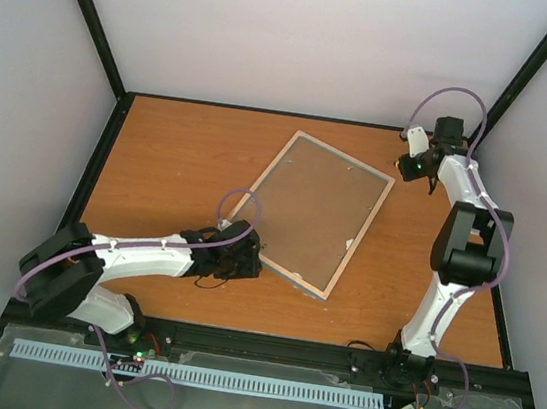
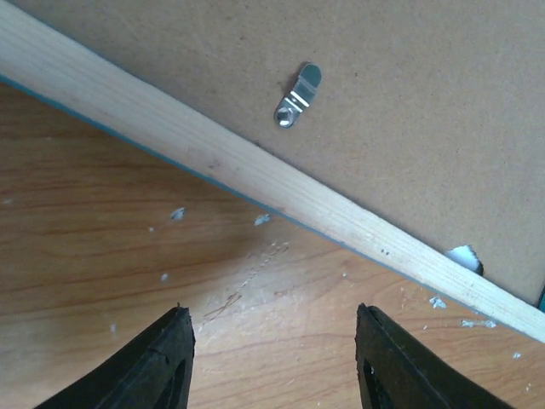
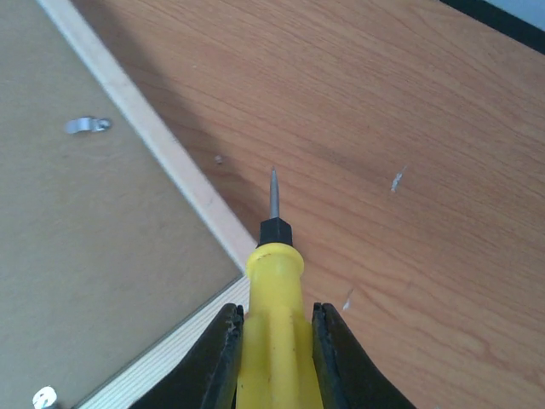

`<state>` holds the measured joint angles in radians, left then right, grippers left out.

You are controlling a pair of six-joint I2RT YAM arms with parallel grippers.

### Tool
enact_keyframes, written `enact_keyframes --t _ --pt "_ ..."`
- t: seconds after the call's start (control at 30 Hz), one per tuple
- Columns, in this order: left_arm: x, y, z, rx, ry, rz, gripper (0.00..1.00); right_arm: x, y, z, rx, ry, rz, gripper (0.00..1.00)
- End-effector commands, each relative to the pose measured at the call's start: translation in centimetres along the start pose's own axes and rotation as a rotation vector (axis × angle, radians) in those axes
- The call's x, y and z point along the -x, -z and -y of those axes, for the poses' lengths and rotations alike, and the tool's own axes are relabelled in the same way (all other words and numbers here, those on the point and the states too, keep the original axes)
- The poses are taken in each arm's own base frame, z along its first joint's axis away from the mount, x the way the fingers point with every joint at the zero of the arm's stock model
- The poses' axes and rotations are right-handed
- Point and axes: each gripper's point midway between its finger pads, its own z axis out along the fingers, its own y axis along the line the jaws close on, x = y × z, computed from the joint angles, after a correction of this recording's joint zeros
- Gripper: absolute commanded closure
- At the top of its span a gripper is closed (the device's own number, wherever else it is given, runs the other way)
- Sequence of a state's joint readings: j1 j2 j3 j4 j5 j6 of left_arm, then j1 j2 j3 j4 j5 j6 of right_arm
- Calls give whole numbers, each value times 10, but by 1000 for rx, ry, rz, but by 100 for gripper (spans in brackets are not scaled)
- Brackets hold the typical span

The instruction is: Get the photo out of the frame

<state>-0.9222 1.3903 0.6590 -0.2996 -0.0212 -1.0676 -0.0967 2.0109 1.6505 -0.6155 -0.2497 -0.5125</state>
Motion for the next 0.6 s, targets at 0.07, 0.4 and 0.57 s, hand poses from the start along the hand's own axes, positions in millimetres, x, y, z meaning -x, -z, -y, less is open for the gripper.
enact_keyframes --t 0.07,0.4,0.57 --pt "16 -6 19 -28 91 66 46 8 -18 22 -44 36 -49 97" --pt "23 -44 8 167 197 53 44 -52 -16 -21 97 134 -180 97" --pt "23 -63 10 212 161 32 46 -81 -11 -38 139 153 -231 97"
